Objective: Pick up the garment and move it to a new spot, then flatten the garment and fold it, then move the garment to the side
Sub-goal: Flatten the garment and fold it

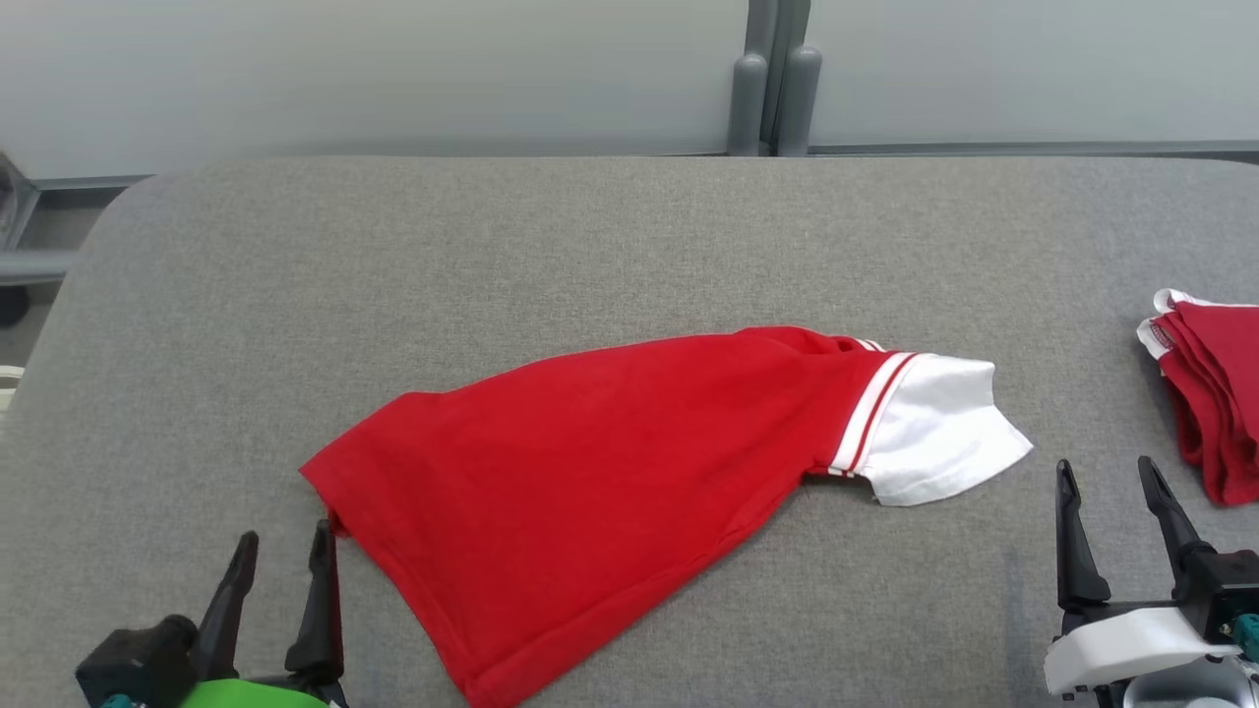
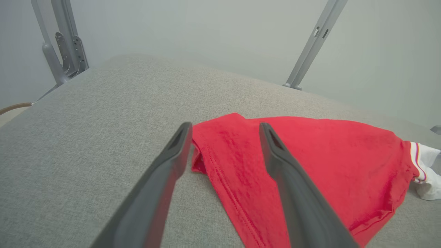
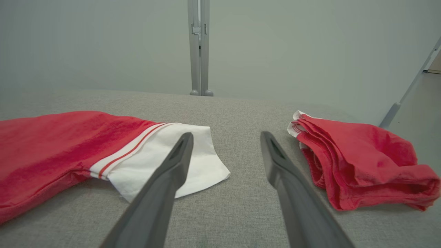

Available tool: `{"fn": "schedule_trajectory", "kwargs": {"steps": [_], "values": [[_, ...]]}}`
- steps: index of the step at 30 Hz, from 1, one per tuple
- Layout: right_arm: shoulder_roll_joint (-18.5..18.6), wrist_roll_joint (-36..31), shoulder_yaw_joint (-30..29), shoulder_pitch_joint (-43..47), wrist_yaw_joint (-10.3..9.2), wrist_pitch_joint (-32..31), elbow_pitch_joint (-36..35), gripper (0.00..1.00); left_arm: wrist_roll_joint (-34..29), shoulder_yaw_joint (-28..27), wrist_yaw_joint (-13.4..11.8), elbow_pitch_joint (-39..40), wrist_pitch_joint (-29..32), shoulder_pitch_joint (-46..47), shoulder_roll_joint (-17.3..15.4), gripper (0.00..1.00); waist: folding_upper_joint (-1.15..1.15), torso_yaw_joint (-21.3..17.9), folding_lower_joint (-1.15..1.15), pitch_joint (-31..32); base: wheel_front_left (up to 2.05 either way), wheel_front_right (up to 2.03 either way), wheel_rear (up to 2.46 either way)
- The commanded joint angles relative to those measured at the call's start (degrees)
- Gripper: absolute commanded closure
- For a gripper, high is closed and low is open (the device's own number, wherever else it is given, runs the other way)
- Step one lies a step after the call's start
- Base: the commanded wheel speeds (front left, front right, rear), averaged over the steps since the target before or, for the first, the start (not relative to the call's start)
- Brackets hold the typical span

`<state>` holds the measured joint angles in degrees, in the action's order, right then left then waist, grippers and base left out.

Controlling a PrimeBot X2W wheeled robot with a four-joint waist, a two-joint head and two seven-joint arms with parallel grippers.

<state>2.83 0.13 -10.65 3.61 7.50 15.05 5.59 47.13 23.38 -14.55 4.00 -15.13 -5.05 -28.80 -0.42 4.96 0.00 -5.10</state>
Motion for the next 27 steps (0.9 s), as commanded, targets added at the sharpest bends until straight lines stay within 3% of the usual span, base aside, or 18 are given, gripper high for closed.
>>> {"fn": "schedule_trajectory", "kwargs": {"steps": [1,8,17,22,27], "values": [[0.18,-0.21,-0.35,1.25,-0.02,0.16,0.34,0.00,-2.37,-0.68,0.98,-1.05,0.03,-1.08,1.35,0.00,0.42,1.29,0.00,1.96,0.00,0.00,0.00],[0.19,-0.86,-0.69,2.50,-0.02,0.16,1.86,0.00,-10.29,-5.36,6.71,-6.03,0.02,-4.34,6.27,0.00,0.42,0.79,0.00,4.40,0.00,0.00,0.00],[0.18,-0.79,-0.57,3.18,-0.02,0.16,4.17,0.00,-18.67,-12.03,17.92,-11.48,0.02,-6.73,9.54,0.00,0.42,0.88,0.00,6.24,0.00,0.00,0.00],[0.17,-0.41,0.94,2.39,-0.02,0.16,4.23,0.00,-21.71,-15.38,20.68,-13.26,0.02,-6.47,11.73,0.00,0.42,1.07,0.00,6.22,0.00,0.00,0.00],[0.17,0.05,1.17,2.72,-0.02,0.16,3.97,0.00,-23.40,-17.40,21.65,-13.89,0.02,-6.51,13.37,0.00,0.42,1.31,0.00,6.18,0.00,0.00,0.00]]}}
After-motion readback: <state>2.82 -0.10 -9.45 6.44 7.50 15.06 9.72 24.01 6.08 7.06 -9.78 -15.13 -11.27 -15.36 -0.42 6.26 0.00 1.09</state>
